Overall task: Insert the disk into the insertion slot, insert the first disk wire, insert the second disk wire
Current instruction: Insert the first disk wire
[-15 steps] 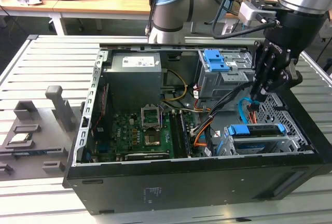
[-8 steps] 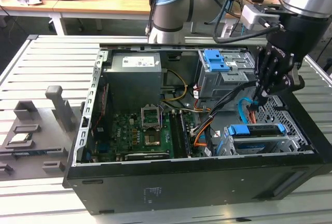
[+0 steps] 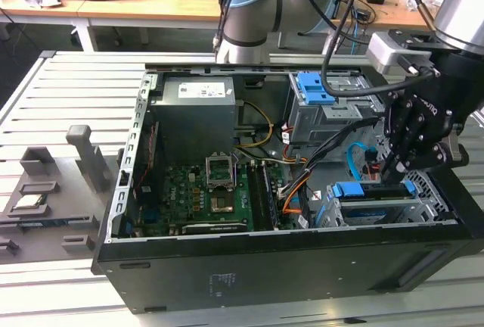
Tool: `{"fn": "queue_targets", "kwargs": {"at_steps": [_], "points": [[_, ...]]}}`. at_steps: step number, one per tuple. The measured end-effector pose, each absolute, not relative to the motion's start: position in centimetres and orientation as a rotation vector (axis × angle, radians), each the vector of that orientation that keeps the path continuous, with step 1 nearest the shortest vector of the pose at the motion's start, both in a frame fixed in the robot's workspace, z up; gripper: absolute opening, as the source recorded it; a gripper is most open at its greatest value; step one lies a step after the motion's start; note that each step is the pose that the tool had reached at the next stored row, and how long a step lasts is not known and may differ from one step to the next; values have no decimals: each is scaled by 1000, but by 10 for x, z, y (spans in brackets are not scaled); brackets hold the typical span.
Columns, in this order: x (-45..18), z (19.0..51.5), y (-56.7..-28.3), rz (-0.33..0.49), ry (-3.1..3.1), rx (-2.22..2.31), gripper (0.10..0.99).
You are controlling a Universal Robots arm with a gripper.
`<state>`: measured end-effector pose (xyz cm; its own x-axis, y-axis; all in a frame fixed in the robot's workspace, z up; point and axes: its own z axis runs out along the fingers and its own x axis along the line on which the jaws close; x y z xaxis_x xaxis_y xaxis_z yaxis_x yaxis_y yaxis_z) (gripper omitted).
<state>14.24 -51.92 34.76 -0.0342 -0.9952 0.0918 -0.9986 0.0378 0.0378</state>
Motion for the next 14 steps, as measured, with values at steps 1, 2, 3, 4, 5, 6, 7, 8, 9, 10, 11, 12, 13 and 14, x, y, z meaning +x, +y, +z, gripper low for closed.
{"fn": "queue_targets", "kwargs": {"at_steps": [1,2,3,4,5,6,7,8,9,10,11,12,13,14], "points": [[143,346,-519,56,-2194,2116,165],[144,345,-519,56,-2194,2116,165],[144,344,-519,56,-2194,2116,165],[145,344,-519,56,-2194,2116,165],[145,343,-519,56,-2194,2116,165],[145,343,-519,56,-2194,2116,165],[145,342,-519,56,-2194,2116,165],[145,342,-519,56,-2194,2116,165],[145,342,-519,56,-2194,2116,165],[145,342,-519,56,-2194,2117,165],[146,342,-519,55,-2194,2117,165],[147,342,-519,55,-2194,2116,165],[147,342,-519,55,-2194,2116,165],[147,342,-519,55,-2194,2116,165]]}}
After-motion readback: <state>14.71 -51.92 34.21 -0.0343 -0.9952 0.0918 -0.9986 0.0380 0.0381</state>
